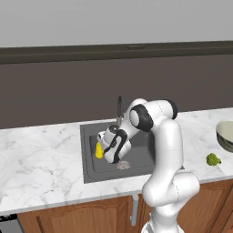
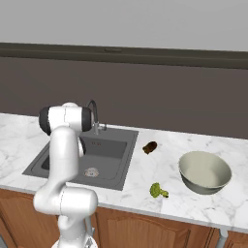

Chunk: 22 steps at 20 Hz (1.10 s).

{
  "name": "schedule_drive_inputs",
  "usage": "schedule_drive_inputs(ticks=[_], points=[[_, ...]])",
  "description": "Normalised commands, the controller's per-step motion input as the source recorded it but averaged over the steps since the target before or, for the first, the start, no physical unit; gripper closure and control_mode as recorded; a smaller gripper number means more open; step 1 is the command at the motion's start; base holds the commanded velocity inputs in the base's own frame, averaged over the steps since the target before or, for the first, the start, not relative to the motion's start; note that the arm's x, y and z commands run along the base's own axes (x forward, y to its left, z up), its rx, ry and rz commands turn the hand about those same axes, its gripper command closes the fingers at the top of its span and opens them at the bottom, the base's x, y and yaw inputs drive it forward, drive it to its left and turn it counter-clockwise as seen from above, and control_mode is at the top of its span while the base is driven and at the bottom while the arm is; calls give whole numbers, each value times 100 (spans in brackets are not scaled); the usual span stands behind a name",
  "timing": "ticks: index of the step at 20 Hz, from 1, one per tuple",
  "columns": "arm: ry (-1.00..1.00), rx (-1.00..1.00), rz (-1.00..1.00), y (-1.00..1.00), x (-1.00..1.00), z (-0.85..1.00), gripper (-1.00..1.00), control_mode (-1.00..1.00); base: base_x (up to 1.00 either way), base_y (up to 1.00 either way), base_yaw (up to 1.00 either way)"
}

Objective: Remove the broccoli and sweet potato from the sink. Then move the bowl and cup from the counter to the sink for washing.

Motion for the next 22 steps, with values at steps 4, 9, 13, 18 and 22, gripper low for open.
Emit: schedule_drive_inputs(ticks=[4,9,13,18,22], points=[[3,-2,0,3,17,-11,100,-100,0,0,0],[8,-7,1,0,13,-5,100,-100,0,0,0],[8,-9,0,0,3,-2,100,-100,0,0,0],[2,-8,0,1,12,-5,100,-100,0,0,0],[0,-5,0,4,16,-9,100,-100,0,0,0]])
